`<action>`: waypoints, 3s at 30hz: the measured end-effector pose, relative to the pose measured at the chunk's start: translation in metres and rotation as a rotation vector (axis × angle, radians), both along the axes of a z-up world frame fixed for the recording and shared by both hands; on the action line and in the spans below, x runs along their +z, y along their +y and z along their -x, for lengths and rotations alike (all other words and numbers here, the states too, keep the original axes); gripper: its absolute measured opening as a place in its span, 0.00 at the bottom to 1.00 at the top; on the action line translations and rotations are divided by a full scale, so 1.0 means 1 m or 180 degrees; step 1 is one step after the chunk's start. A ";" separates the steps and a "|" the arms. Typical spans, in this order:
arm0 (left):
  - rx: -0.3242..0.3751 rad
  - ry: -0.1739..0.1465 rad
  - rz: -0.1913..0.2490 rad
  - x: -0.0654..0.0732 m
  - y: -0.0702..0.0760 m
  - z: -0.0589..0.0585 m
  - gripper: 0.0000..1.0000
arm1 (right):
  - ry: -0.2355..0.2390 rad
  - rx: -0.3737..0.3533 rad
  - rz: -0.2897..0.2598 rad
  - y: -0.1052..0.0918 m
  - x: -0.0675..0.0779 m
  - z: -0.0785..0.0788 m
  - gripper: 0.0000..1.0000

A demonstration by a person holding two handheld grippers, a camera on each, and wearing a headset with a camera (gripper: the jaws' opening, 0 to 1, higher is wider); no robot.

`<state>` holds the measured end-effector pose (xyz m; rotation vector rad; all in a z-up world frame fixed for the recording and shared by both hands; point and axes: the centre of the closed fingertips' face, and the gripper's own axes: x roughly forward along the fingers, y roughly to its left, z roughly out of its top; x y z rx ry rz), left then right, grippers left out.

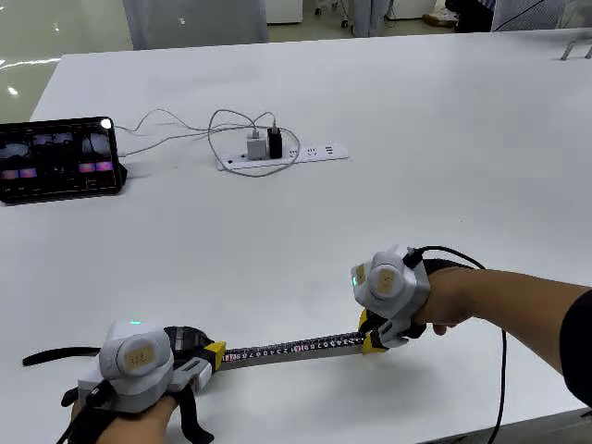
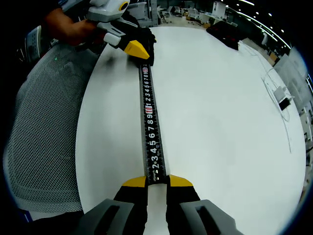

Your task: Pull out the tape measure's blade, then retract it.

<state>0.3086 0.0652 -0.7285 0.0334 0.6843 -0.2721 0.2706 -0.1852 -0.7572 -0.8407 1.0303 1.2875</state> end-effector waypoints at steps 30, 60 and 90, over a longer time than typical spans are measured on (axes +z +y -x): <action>0.0001 0.0006 0.0009 -0.001 -0.001 -0.001 0.64 | -0.0016 -0.0031 0.0011 0.009 0.000 0.001 0.10; -0.0012 0.0007 0.0011 -0.001 0.000 -0.001 0.64 | -0.0021 -0.0063 0.0003 0.021 0.000 0.001 0.10; -0.0018 0.0018 0.0017 0.000 -0.001 0.000 0.64 | -0.0073 0.0218 -0.0175 0.032 0.000 -0.001 0.10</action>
